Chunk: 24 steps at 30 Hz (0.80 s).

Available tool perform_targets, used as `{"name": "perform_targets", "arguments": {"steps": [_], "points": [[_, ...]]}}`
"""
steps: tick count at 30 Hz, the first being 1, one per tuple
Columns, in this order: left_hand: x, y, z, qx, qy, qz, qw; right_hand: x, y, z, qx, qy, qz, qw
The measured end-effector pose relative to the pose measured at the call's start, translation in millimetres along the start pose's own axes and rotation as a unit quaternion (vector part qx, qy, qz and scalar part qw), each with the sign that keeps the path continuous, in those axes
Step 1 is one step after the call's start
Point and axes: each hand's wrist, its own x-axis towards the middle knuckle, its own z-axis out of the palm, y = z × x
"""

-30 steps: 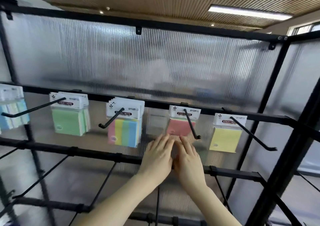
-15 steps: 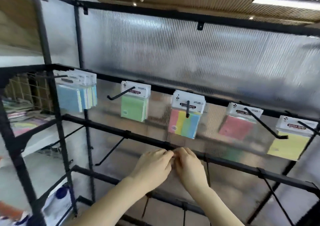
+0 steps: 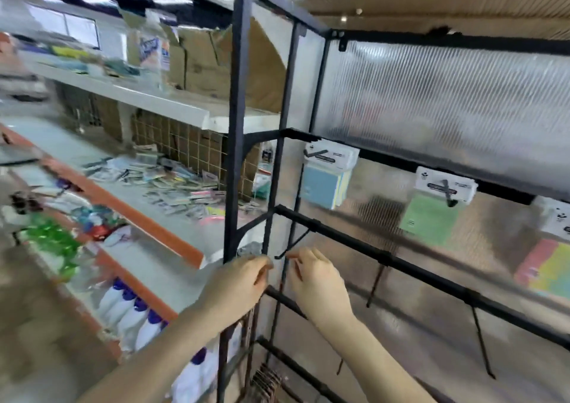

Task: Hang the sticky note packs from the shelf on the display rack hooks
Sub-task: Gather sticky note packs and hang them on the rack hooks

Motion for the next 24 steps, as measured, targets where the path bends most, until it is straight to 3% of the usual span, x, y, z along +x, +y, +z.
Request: {"name": "perform_targets", "arguments": {"steps": [5,11,24], "points": [[-28.7,-93.3,-33.9,0.03,-0.035,-0.139,0.989,24.8,-74.7,64.1,0.051,-0.044,-0.059,0.996],[-44.9,-176.1,-65.4,0.004,-0.049,-0.232,0.972,50.2,-143.4,136.3,0.1,-0.129,-0.092,0.982],[38.6,-335.6,-84.7,0.064,-0.072,-0.302,0.949,187.9,-210.1,305.1,0.045,-0.156,-0.051,0.985]]}}
